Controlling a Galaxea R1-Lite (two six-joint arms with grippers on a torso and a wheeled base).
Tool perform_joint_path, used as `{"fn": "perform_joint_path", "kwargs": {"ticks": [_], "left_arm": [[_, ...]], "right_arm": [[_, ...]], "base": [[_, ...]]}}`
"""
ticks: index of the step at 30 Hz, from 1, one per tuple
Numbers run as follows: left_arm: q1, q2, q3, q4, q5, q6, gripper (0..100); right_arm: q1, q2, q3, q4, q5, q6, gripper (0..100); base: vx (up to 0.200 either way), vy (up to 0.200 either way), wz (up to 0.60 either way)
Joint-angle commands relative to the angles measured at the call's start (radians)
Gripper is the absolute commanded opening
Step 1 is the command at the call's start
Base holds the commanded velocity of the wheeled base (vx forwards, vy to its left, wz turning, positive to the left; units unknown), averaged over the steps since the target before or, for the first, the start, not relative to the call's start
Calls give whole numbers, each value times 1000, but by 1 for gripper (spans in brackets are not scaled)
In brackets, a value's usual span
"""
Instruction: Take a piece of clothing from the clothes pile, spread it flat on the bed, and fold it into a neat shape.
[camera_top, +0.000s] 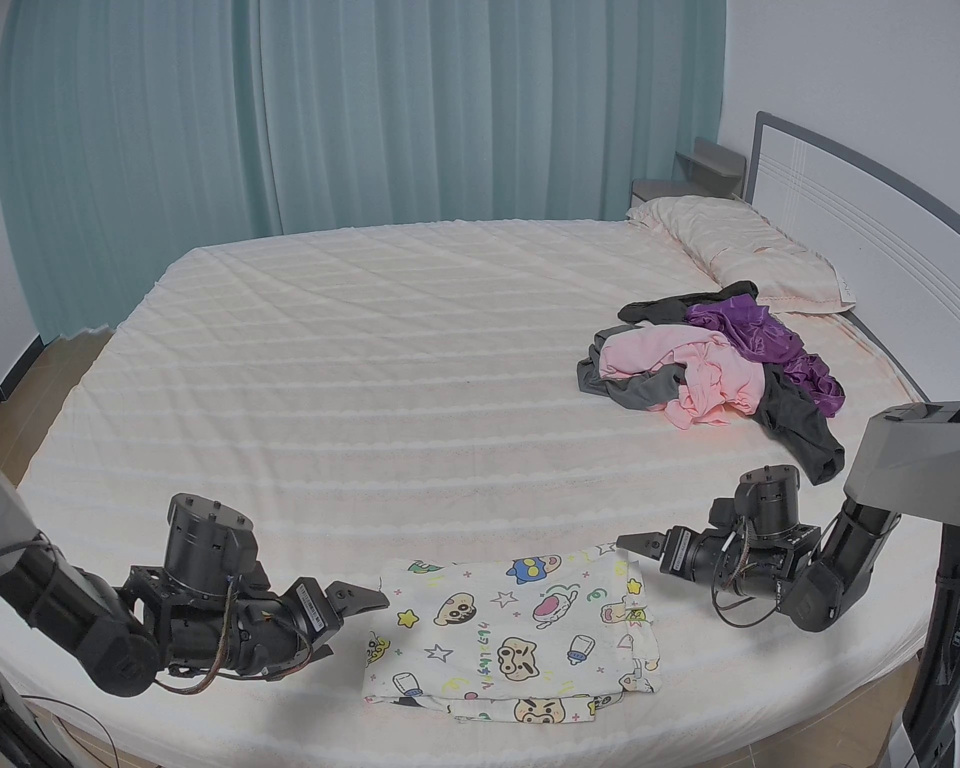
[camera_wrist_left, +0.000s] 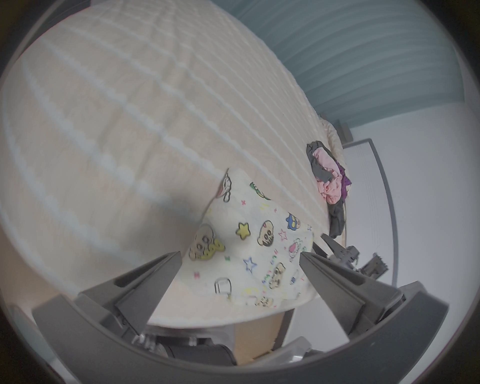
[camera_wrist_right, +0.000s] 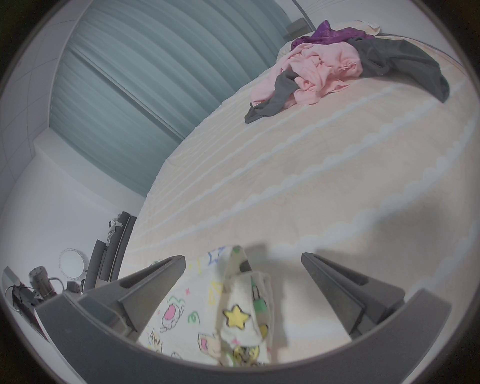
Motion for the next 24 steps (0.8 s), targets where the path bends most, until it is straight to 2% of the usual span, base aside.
{"fn": "perform_joint_path", "kwargs": {"ticks": [1,5,11,15,18,24], "left_arm": [[43,201,-69,-70,5,139,100],[42,308,-96,-128,0,214,100],[27,419,-139,-233,2,219,100],[17,423,-156,-237,0,219,100],[-9,425,-181,-231,0,217,100],[-32,437,-200,-231,0,214,100]], "right_arm": [[8,-85,143,-7,41,-6,100],[50,-60,200,-23,86,-6,100],[91,-3,200,-51,104,-1,100],[99,1,198,-62,104,-6,100],[136,20,173,-51,95,-3,100],[140,32,167,-48,95,-6,100]], "base": [[0,0,0],[0,0,0],[0,0,0],[0,0,0],[0,0,0],[0,0,0]]}}
